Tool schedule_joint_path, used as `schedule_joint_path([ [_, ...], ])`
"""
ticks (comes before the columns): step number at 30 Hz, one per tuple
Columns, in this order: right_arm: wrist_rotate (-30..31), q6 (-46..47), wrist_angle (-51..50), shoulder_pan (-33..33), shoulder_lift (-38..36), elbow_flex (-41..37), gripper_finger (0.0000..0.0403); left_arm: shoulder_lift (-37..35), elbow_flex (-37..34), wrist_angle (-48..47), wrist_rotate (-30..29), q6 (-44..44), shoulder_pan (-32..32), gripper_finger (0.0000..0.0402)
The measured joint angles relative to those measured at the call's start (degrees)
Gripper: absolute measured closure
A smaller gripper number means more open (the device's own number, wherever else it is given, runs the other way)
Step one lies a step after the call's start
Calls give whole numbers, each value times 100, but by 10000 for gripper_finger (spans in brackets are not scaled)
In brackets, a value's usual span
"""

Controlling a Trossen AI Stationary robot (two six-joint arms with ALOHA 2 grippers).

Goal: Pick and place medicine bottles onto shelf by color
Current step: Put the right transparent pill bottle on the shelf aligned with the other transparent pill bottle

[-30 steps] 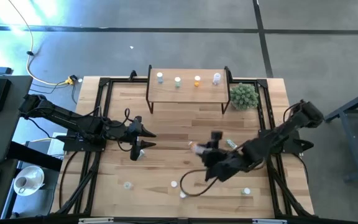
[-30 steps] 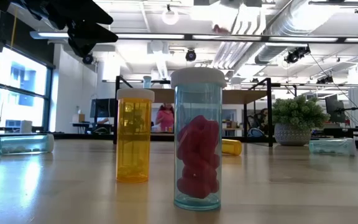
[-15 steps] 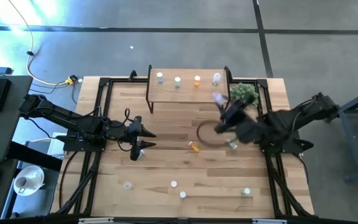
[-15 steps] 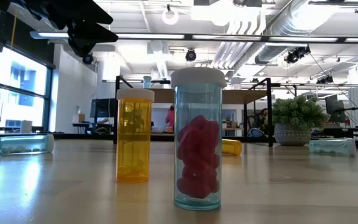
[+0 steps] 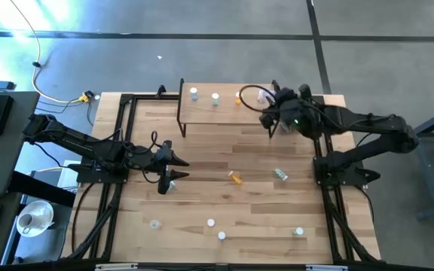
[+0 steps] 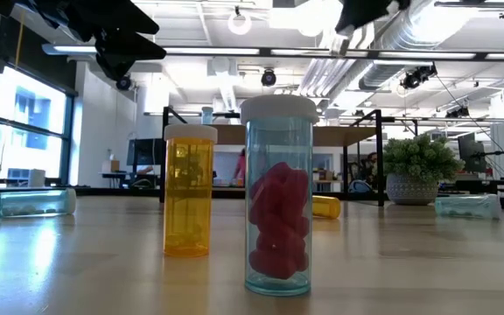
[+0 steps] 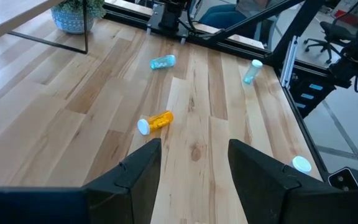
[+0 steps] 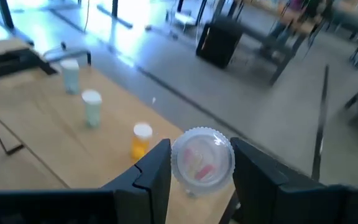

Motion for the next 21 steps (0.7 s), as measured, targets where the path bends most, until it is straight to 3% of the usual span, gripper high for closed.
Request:
schedule_joint_path([
  [10,-1113,618,-827,-826,393,0,272,0,0,0,-2,0,0,225],
  [21,-2014,600,-898,-1329,969,0,272,0,0,-2,-2,0,0,225],
])
